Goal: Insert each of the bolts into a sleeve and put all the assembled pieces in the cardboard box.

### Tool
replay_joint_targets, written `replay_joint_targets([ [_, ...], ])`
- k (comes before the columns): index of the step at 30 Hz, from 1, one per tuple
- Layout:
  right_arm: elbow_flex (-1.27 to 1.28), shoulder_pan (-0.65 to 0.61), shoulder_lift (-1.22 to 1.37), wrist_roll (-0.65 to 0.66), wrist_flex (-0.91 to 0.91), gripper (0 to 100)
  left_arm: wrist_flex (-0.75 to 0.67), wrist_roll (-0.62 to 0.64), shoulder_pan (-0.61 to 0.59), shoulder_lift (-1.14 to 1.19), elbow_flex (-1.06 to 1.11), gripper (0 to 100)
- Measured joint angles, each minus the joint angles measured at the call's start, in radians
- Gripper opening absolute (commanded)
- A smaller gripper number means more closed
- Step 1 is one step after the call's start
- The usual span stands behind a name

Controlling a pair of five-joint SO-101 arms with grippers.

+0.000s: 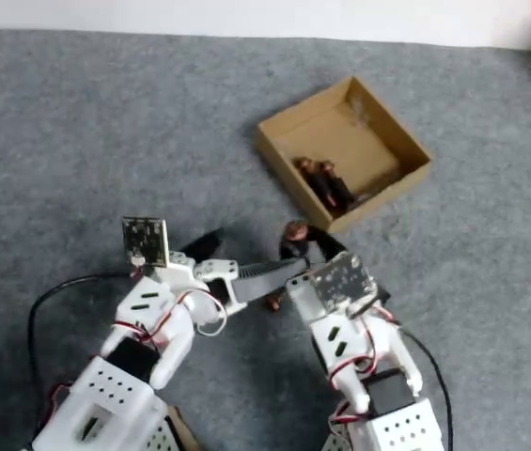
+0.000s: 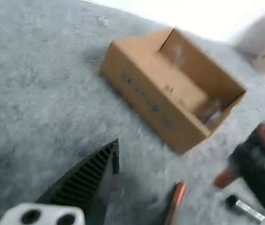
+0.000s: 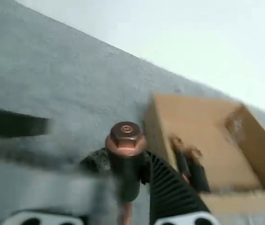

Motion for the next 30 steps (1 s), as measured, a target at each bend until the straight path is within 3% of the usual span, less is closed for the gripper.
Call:
replay_joint_targets([
  [15,-0.430,0.137,0.743,0.002,-0.175,0.5,0.002,-0.011,-0.049,0.009,0.005,60],
  [26,-0.655,0.143,1.237,0.238,-0.387,0.5,0.002,-0.011,-0.051,0.009,0.005,60],
  [30,-0.709,0.152,1.390,0.265,-0.439,1.9,0.002,-0.011,-0.049,0.009,0.005,60],
])
